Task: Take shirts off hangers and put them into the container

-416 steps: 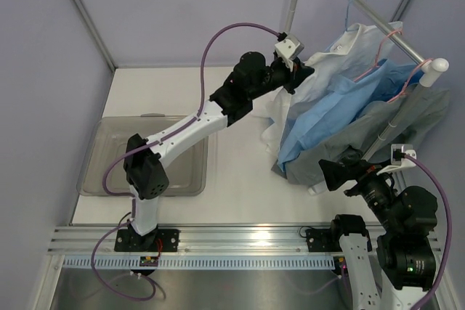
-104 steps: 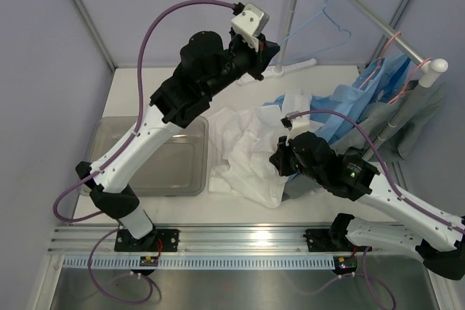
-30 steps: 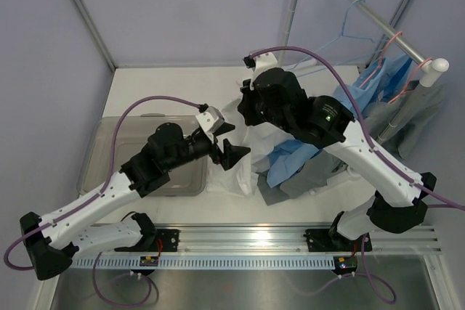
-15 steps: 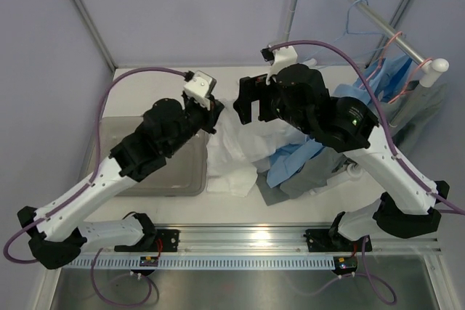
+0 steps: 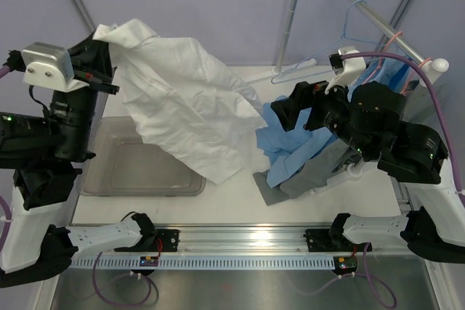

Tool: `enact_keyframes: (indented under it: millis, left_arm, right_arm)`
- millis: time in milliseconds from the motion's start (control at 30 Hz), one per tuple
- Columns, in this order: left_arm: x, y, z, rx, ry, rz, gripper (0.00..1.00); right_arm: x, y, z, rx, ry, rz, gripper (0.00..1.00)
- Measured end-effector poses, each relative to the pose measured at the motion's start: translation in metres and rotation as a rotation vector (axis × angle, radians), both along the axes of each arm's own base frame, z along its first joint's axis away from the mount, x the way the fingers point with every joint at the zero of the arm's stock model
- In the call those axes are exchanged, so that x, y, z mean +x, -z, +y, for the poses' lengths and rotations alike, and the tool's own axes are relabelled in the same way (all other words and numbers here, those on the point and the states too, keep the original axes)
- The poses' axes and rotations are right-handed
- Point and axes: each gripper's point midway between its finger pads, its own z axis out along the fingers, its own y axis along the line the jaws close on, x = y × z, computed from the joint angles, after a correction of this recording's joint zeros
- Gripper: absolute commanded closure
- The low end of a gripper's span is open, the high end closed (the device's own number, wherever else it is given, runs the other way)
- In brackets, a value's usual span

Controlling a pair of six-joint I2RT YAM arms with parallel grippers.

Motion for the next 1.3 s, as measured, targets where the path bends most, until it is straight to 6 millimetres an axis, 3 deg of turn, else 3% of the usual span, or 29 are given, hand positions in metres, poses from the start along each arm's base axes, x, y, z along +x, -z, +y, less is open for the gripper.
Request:
enact_keyframes:
  millis: [133,433,667,833,1100,1300]
  left_arm:
    - [-0.002,-0.034,0.016,0.016,-0.099,-0.093,1.0]
    - [-0.018,-0.069,0.049,0.04,-0.245,-0.225,1.0]
    - [-0.058,-0.121,0.103,-0.054,-0.348,-0.358,1.0]
    - [-0.078,-0.137,0.131,-0.081,-0.429,-0.422,1.0]
    - [-0.078,-0.151,0.125,-0.048,-0.458,-0.466,1.0]
    - [-0.054,-0.139,0.094,0.015,-0.447,-0.442,1.0]
  right_arm:
    - [-0.001,0.015,-0.001,-0.02,0.001,0.023,0.0]
    - [0.008,0.087,0.026,-0.151,-0.024,0.149,0.01]
    - [0.011,0.095,0.036,-0.169,-0.041,0.169,0.01]
    - [0.01,0.094,0.039,-0.161,-0.054,0.169,0.01]
    - [0.015,0.101,0.049,-0.181,-0.065,0.182,0.01]
    - [0.016,0.106,0.051,-0.187,-0.067,0.179,0.01]
